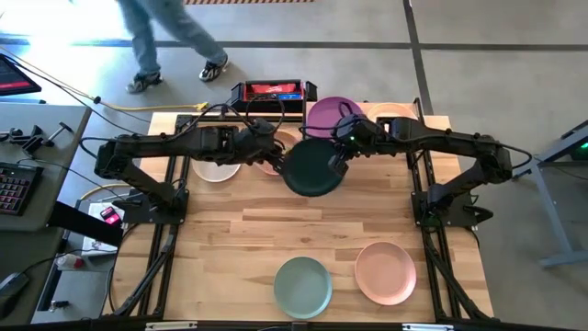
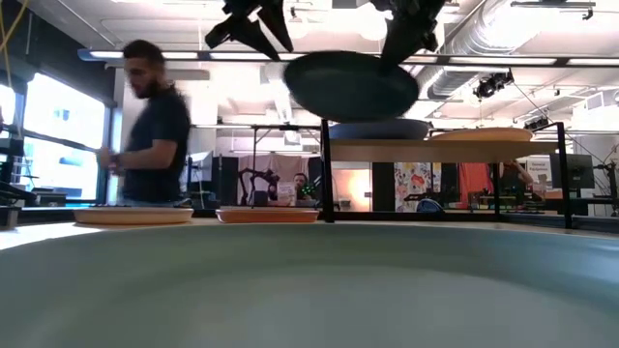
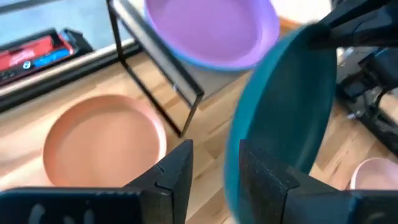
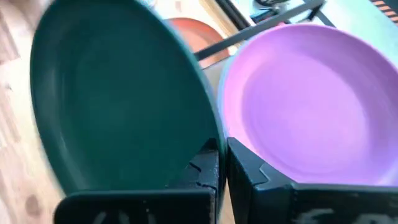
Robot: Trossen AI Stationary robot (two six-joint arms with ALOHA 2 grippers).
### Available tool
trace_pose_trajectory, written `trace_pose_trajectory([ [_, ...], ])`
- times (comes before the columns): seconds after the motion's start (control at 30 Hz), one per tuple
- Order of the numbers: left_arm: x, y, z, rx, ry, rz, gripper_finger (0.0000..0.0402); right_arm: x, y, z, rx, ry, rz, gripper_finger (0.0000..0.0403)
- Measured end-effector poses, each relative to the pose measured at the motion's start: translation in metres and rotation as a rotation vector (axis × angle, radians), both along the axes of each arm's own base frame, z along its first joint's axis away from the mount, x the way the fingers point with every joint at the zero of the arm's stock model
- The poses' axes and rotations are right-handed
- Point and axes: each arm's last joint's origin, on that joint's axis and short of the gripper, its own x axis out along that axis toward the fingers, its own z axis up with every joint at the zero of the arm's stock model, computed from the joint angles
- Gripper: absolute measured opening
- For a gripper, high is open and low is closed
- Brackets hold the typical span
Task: Place and stack plates onto a shelf
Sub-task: Stack the dark green plate on top of the purple plate on the shelf
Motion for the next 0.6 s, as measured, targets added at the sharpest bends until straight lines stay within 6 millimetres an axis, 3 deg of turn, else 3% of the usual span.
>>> trace_pose_trajectory([
  [0.3, -0.008, 0.001, 0.011, 0.035, -0.032, -0.008, 0.0116, -0.026, -0.022, 0.019, -0.023, -0.067, -0.095, 0.0001],
  [0.6, -0.005, 0.002, 0.007, 0.039, -0.012, -0.014, 0.0115, -0.059, -0.069, 0.058, -0.024, -0.180, -0.221, 0.0000],
])
